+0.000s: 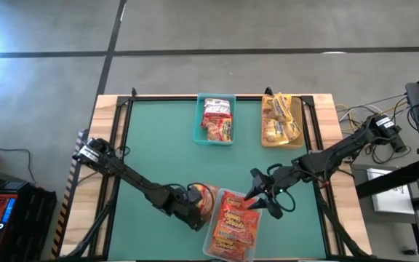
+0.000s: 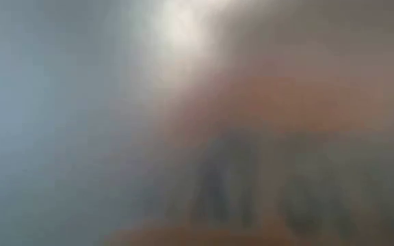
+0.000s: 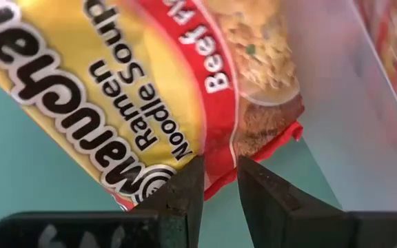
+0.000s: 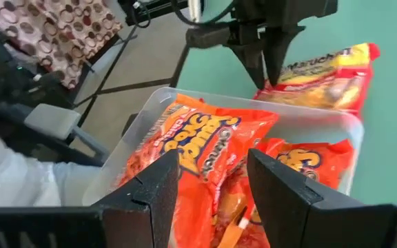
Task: Sort Maruchan noodles
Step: Put the red noodle pack into the transparent green bin
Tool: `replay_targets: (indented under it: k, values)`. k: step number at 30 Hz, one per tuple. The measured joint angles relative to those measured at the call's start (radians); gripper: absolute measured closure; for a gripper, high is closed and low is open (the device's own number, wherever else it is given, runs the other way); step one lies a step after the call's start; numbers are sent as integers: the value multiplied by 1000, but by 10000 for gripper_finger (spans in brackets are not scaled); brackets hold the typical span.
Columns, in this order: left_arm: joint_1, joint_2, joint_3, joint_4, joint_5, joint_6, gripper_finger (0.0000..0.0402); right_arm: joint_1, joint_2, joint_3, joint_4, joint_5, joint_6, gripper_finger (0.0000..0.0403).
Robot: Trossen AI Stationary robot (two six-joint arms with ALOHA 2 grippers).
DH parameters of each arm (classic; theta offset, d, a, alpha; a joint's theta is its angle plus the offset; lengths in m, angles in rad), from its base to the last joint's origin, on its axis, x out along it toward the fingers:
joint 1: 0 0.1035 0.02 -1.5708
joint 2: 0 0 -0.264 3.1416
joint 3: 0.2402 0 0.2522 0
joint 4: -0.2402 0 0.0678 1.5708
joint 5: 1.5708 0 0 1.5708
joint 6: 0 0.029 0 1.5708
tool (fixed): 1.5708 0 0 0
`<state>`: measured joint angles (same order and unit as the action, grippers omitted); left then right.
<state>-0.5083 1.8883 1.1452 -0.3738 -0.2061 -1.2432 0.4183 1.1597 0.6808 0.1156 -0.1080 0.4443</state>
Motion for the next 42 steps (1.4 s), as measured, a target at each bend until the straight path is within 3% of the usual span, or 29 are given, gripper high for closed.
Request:
replay_targets:
  k: [5, 13, 22, 24, 29, 33, 39, 42]
  values:
    - [60, 3, -2, -18, -117, 105, 326, 0, 0, 0, -5, 6, 0, 243]
    - [179, 6, -5, -36, -192, 244, 326, 0, 0, 0, -18, 33, -18, 250]
    - [215, 2, 22, -57, -259, 285, 326, -41, 0, 0, -278, 365, -15, 250]
    - [215, -2, 54, -84, -280, 323, 326, -71, 0, 0, -305, 395, -12, 252]
    - [215, -4, 122, -195, -309, 369, 326, -149, 0, -14, -312, 396, -12, 258]
    - [212, -4, 132, -302, -309, 294, 326, -199, 0, -50, -302, 358, 10, 266]
    - [212, 6, 55, -296, -308, 164, 326, -236, 1, -144, -53, 201, 30, 280]
    - [215, 27, 41, -275, -308, 150, 326, -248, 1, -176, -3, 186, 30, 284]
